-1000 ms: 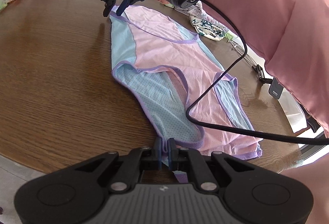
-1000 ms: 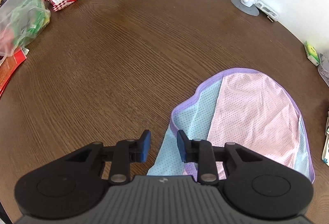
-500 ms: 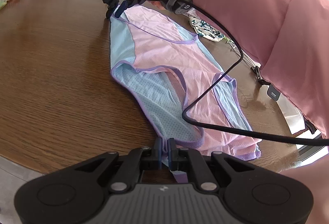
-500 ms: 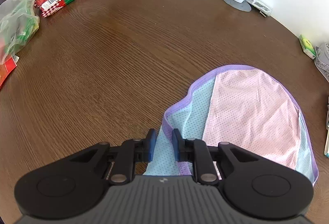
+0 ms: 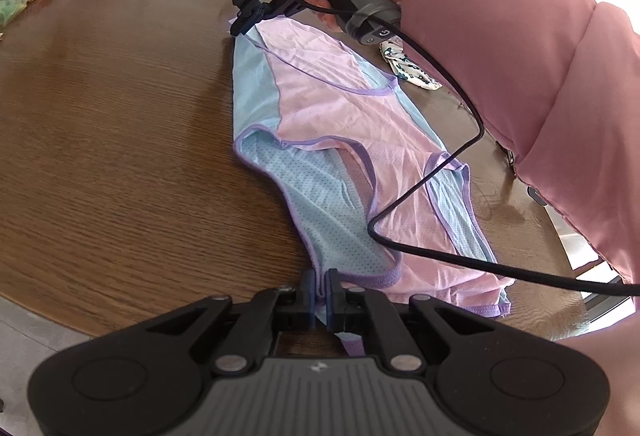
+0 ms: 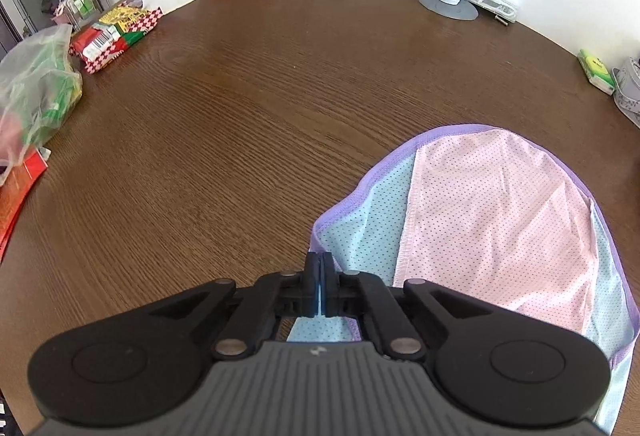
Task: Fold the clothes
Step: 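Grasp the garment's trim with the right tool while the left tool grasps the opposite end, then open both tools and lift them off the garment trim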
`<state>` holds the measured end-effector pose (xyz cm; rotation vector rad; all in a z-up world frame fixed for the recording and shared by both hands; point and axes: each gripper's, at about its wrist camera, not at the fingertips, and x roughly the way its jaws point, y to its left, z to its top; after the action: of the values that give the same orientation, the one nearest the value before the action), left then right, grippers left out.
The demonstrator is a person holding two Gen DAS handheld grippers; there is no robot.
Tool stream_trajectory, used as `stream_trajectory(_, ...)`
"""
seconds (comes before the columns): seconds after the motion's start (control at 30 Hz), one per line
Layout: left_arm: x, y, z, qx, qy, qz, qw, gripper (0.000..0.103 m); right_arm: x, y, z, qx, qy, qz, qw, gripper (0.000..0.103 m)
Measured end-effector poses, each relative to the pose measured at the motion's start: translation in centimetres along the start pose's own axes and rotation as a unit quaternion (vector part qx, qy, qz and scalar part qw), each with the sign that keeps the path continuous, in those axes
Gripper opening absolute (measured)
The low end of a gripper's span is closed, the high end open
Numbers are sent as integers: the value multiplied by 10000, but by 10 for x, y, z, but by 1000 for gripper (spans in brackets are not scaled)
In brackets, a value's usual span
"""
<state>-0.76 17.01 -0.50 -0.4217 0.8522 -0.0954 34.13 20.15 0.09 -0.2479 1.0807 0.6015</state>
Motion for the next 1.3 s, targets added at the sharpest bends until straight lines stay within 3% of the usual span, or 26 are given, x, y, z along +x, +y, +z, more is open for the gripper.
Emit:
stream_trajectory(0.13, -7, -17, 6, 343, -146, 129, 9992, 3, -22, -22, 3, 344, -233, 586, 9974, 0)
stream_trajectory(0.3, -13, -64, 20, 1413, -228, 173, 9896, 3, -55, -74, 2, 905, -603, 992, 9891, 0)
stream_trajectory(0.5, 23, -110, 19, 2444, 399, 54, 9688, 3, -57, -139, -20, 1302, -614, 970, 9848, 0)
stream_trajectory(0.67, 49, -123, 11, 2522, 788, -29, 9645, 3, -40, -167, -45, 1520, -539, 1117, 9806, 0)
stream_trajectory(1.3, 67, -129, 14, 2288, 933, -130, 9689, 7, -23, -170, -64, 1402, -651, 1102, 9818, 1)
